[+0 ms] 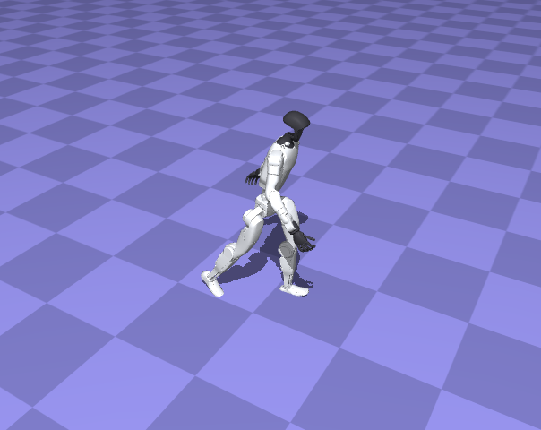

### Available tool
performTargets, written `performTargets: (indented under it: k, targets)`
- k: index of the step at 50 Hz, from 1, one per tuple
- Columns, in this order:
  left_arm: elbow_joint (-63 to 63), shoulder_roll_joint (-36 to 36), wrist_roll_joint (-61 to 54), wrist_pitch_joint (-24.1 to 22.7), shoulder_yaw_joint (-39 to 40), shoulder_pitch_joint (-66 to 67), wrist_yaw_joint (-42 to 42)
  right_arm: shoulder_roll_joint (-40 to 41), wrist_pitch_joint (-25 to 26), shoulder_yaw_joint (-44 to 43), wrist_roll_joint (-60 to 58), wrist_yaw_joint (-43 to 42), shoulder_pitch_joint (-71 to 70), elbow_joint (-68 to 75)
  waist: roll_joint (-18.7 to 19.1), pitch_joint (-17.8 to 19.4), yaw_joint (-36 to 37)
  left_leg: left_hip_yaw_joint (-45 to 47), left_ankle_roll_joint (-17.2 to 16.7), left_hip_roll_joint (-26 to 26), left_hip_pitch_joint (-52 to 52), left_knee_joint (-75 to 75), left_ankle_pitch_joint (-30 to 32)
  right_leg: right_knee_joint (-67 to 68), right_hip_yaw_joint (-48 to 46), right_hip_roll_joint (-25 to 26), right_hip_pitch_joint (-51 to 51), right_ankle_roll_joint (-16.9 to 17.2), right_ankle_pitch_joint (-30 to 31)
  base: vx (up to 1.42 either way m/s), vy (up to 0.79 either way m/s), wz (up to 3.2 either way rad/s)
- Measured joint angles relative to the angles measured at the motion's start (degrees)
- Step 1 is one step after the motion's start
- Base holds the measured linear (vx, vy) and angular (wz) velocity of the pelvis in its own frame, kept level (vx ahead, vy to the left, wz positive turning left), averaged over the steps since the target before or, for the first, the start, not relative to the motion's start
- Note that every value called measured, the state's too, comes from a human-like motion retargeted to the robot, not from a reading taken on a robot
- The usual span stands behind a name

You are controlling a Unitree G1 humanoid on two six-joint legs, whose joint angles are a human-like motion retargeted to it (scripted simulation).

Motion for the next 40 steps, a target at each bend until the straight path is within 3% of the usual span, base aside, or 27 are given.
performTargets:
  k: [2, 4, 6, 8, 10, 13, 15, 17, 21, 22, 24, 26, 28, 31, 32, 33, 35, 37, 40]
  targets:
    - [-0.4, 1.8, 2.7, 0.1, -1.4, -2.4, 2.6, -0.1, -1.5, -4.3, 2.8, -6.0, 2.7, 1.9, 1.8, 3.5, 0.3, -3.3, 0.3, -0.4, 0.1, 7.7, -0.4, 1.8, -0.5, -0.1, 6.8, -1.3, 1.6, 1.18, 0.45, 1.23]
    - [-1.7, 3.3, 5.6, -0.4, -3.3, -6.5, 3.8, -0.3, -4.0, -6.0, -0.5, -15.1, 5.4, 3.0, 2.9, 8.2, -0.1, -6.1, 0.5, -0.8, 1.1, 21.3, -8.5, 11.6, -0.2, 0.2, 9.3, 0.0, 2.1, 1.16, 0.38, 1.2]
    - [-2.4, 4.3, 8.9, -0.7, -5.8, -12.2, 2.7, 0.5, -3.7, -4.1, -8.7, -21.8, 8.1, 4.2, 2.1, 10.6, -1.2, -7.1, 0.2, -1.5, 2.5, 29.1, -15.2, 29.7, -0.5, 0.0, 3.6, 1.0, -0.7, 1.1, 0.27, 0.77]
    - [-3.8, 5.1, 11.9, -0.1, -9.1, -18.4, -0.8, 2.3, -0.2, -0.3, -16.7, -20.8, 10.9, 5.6, -0.3, 9.7, -4.0, -7.6, 1.2, -3.4, 3.4, 30.3, -18.1, 47.3, -1.1, -1.4, -7.6, -2.4, -8.4, 1.02, 0.17, 0.61]
    - [-8.1, 6.0, 16.0, 0.5, -11.6, -23.6, -6.2, 4.4, 3.0, 2.6, -23.5, -11.9, 14.2, 6.7, -1.1, 6.7, -9.1, -9.1, 1.5, -4.5, 5.1, 26.7, -18.1, 56.6, -1.9, -0.7, -18.5, -7.4, -16.7, 0.99, 0.12, 0.76]
    - [-20.7, 7.9, 21.5, -2.4, -12.9, -28.3, -10.9, 5.2, 4.1, 4.8, -31.8, 8.7, 20.0, 7.2, 2.9, 2.0, -19.4, -13.0, -0.5, -2.7, 10.1, 18.3, -13.6, 52.3, -6.3, 3.9, -28.3, -11.1, -23.3, 1.02, 0.06, 0.99]
    - [-30.1, 9.5, 21.5, -5.8, -13.8, -30.4, -8.9, 3.8, 4.6, 6.2, -36.9, 22.2, 23.2, 7.1, 6.4, 0.1, -26.5, -15.7, -1.8, -1.4, 13.4, 13.7, -8.9, 40.9, -10.0, 6.7, -31.4, -10.3, -23.4, 1.08, -0.03, 1.08]
    - [-38.0, 12.1, 20.5, -10.0, -15.3, -33.2, -4.4, 1.6, 5.3, 7.8, -41.8, 33.1, 25.3, 7.4, 8.4, -0.2, -32.5, -18.2, -2.6, -1.5, 17.0, 10.8, -3.9, 23.9, -13.2, 7.7, -31.2, -7.2, -20.6, 1.12, -0.1, 1.01]
    - [-46.0, 17.8, 25.4, -14.5, -17.5, -39.2, 3.2, -2.1, 6.8, 11.4, -48.9, 46.7, 26.0, 13.0, 8.3, 1.9, -38.8, -22.4, -2.3, -5.3, 25.6, 12.1, 1.5, -1.3, -19.4, 5.5, -29.2, 0.9, -12.7, 1.18, -0.17, 0.34]
    - [-46.5, 18.9, 26.4, -14.3, -17.5, -40.0, 3.5, -2.5, 7.5, 12.0, -50.1, 48.8, 25.4, 15.3, 7.9, 2.6, -38.9, -22.6, -1.7, -6.2, 26.7, 15.4, 2.1, -2.6, -20.5, 4.8, -29.0, 1.5, -10.6, 1.16, -0.15, -0.59]
    - [-45.8, 19.6, 22.9, -12.9, -16.5, -39.6, 2.0, -3.2, 9.4, 12.7, -51.5, 51.0, 22.9, 19.4, 8.2, 3.9, -37.6, -20.8, -0.6, -6.2, 24.7, 27.6, 3.9, 1.5, -19.7, 5.1, -28.9, -1.7, -11.9, 1.11, -0.12, -1.04]
    - [-43.5, 17.7, 13.6, -11.3, -14.7, -36.4, 0.3, -4.0, 10.9, 12.8, -52.5, 48.8, 18.8, 21.3, 9.9, 5.1, -35.6, -17.2, -0.1, -3.3, 19.7, 42.7, 6.1, 10.9, -16.9, 6.7, -29.8, -6.0, -19.7, 1.08, -0.04, -1.3]
    - [-39.5, 13.3, 2.6, -9.6, -12.7, -31.2, -0.4, -4.6, 11.4, 11.2, -52.4, 39.1, 13.8, 20.9, 11.1, 6.1, -33.8, -12.9, 1.4, 0.6, 14.1, 55.8, 4.6, 19.2, -14.4, 7.6, -30.3, -7.6, -26.2, 1.09, 0.04, -1.17]
    - [-29.5, 6.4, -2.9, -6.1, -11.5, -22.2, -1.2, -2.9, 6.6, 6.6, -41.2, 0.9, 8.9, 17.1, 10.9, 4.7, -30.0, -8.6, 4.1, 3.9, 5.5, 64.9, -0.8, 21.3, -11.2, 7.4, -27.9, -6.9, -28.6, 1.1, 0.08, -1.09]
    - [-25.7, 4.8, 0.1, -4.2, -11.9, -19.0, -2.7, -1.6, 4.0, 4.1, -35.0, -9.0, 8.3, 14.5, 10.1, 3.5, -28.0, -7.4, 4.8, 4.1, 2.9, 64.9, -2.1, 20.0, -9.9, 7.1, -26.5, -6.5, -27.9, 1.1, 0.1, -1.33]
    - [-22.0, 3.6, 6.1, -2.0, -12.9, -15.7, -5.5, 0.0, 1.5, 0.9, -27.8, -13.0, 8.2, 10.9, 8.9, 2.1, -25.5, -6.1, 5.3, 3.9, 0.6, 63.3, -3.0, 18.0, -8.4, 6.6, -24.9, -6.0, -26.4, 1.1, 0.12, -1.47]
    - [-15.4, 2.1, 23.5, -0.3, -16.3, -9.1, -12.1, 3.7, -2.6, -4.8, -12.8, -12.6, 8.3, 2.7, 5.7, -0.4, -20.0, -2.7, 5.6, 3.6, -2.7, 56.2, -4.3, 14.0, -5.0, 5.1, -22.0, -4.7, -21.7, 1.09, 0.18, -1.63]
    - [-9.4, 0.5, 36.2, -2.0, -18.6, -3.1, -15.2, 6.7, -5.0, -6.6, -0.9, -5.6, 7.7, -3.1, 2.3, -2.0, -14.8, 0.4, 4.5, 2.9, -3.8, 43.7, -4.3, 10.0, -1.8, 3.1, -19.0, -3.0, -15.8, 1.08, 0.29, -1.61]
    - [-1.3, -3.2, 31.1, -1.5, -14.2, 3.2, -18.8, 8.0, -3.5, -4.4, 7.8, 6.3, 5.5, -6.6, -0.5, -2.6, -8.3, 4.5, 2.0, 2.3, -1.4, 19.1, -3.7, 4.5, 1.1, 0.8, -13.2, -1.0, -7.7, 1.08, 0.43, -1.16]
